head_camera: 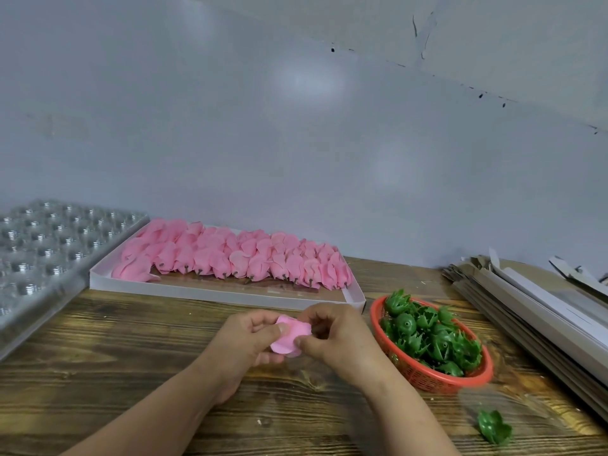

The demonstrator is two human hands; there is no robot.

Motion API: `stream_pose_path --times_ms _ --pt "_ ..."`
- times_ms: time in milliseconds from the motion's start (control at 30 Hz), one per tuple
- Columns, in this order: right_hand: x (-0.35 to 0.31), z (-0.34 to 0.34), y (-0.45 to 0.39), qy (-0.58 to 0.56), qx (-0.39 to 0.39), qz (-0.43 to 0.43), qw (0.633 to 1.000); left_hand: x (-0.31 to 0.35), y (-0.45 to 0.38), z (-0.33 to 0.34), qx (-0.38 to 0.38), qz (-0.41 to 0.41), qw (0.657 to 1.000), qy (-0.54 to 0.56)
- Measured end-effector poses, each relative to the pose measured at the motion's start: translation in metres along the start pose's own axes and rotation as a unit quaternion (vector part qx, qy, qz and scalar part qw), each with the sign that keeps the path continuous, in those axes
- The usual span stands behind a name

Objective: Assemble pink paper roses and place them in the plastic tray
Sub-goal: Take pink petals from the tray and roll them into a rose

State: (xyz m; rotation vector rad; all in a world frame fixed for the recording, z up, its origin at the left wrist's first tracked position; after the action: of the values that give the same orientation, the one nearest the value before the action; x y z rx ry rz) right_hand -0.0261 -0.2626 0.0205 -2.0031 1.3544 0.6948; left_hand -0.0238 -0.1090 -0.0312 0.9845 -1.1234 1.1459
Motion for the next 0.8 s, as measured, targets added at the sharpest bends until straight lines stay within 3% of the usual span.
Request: stream_pose_path --times_ms 67,133,233,300,367,667,800 --pt "0.002 -0.007 -0.001 -0.049 0.064 0.018 0.997 0.004 0.001 0.002 0.024 0.003 1.0 -0.004" --pt "0.004 -0.014 -0.001 -0.209 0.139 0.057 0.966 0.01 0.005 0.006 0.053 0.001 0.998 -0.019" --pt "-0.001 -0.007 -0.001 -0.528 0.141 0.106 0.83 0.008 0.014 0.023 -0.004 -0.028 1.0 0.003" --pt "-0.008 0.004 0.0 -0.61 0.112 0.131 0.773 0.002 0.021 0.04 -0.107 -0.047 0.993 0.021" --pt "-0.018 0.016 0.002 -0.617 0.072 0.144 0.77 -0.001 0.026 0.05 -0.155 -0.031 0.985 0.06" --pt "-0.02 0.038 0.007 -0.53 0.033 0.196 0.824 0.003 0.016 0.034 -0.047 -0.01 0.977 0.208" --pt "-0.018 0.043 0.006 -0.535 0.006 0.215 0.817 0.004 0.013 0.028 -0.038 -0.018 0.974 0.224"
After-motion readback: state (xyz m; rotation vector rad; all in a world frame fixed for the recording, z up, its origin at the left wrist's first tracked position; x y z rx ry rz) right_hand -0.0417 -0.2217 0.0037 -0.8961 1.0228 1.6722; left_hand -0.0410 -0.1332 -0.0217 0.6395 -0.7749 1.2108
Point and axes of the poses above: each hand's wrist, its own y-axis away from the middle knuckle, its own z-axis out of the palm, x = y × z, the point moved 3 cm from there along -y, towards the middle knuckle, and after that the axes turned 1 degree about -x, right-handed, at the moved point
